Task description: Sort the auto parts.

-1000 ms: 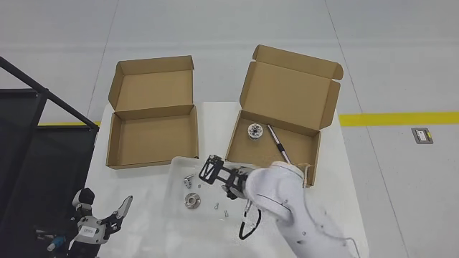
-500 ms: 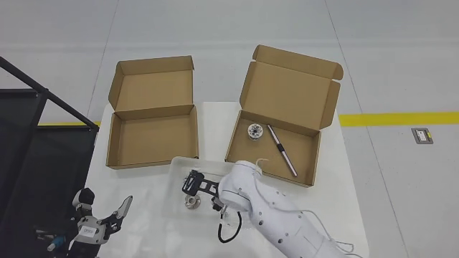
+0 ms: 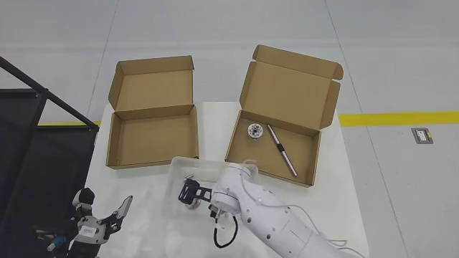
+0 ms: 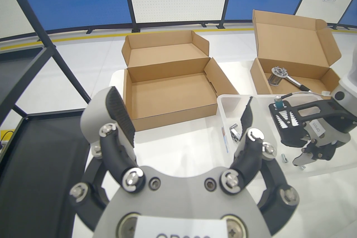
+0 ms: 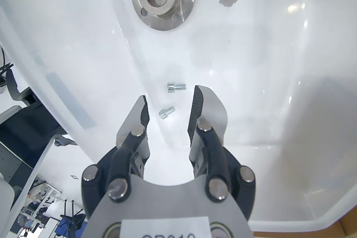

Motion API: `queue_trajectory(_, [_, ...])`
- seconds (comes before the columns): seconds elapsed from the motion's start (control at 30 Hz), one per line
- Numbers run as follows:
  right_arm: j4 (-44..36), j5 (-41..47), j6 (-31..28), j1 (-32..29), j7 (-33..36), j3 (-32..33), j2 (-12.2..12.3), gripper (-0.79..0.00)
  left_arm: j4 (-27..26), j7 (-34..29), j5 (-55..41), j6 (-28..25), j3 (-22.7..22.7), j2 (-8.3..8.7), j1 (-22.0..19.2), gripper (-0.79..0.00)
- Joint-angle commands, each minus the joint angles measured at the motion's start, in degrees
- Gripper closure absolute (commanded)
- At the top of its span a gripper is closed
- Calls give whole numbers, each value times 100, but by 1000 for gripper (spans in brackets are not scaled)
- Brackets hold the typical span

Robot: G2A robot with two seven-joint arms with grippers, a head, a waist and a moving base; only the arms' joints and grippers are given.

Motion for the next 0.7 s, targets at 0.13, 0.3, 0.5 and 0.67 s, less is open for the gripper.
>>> queue_trajectory(0.13, [362,-166,281,92,-137,-172,-116,-342,0,0,0,0,0,0,0,-785])
queue_trajectory(0.3, [637,-157,301,183,-243,-263,-215,-339,0,0,0,0,0,0,0,-785])
queue_trajectory(0.5, [1030,-94,336,281,-379,-307,-323,-326,0,0,0,0,0,0,0,-785])
queue_trajectory(0.67, [1289,-29,272,344,-525,-331,-402,-302,0,0,0,0,0,0,0,-785])
